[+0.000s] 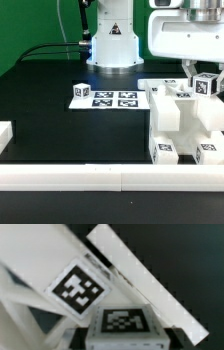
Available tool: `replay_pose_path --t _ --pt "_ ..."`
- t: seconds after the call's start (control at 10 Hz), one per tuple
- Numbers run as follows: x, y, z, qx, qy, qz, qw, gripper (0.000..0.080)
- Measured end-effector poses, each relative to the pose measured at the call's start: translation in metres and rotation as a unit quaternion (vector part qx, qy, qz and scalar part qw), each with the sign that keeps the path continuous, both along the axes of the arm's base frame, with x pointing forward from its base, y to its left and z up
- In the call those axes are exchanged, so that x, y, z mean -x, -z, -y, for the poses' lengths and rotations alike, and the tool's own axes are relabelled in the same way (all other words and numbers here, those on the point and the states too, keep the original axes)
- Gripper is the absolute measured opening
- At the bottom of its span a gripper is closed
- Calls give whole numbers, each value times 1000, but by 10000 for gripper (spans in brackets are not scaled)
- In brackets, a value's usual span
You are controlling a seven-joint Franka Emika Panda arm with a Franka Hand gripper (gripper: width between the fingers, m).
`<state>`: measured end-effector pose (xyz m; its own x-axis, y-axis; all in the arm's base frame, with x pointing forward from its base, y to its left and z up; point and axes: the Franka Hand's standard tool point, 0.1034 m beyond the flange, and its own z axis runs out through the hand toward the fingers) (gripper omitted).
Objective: Assemble chair
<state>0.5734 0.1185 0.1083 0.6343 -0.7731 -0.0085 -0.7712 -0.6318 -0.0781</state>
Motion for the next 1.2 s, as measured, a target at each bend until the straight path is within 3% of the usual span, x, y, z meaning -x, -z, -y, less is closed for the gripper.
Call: replay_pose_path --t 0.4,0.7,1.2 --pt "0 0 0 -16 129 -8 991 265" --pt "-1 1 0 -31 259 -11 965 265" --pt "-1 1 0 -41 375 -21 926 265"
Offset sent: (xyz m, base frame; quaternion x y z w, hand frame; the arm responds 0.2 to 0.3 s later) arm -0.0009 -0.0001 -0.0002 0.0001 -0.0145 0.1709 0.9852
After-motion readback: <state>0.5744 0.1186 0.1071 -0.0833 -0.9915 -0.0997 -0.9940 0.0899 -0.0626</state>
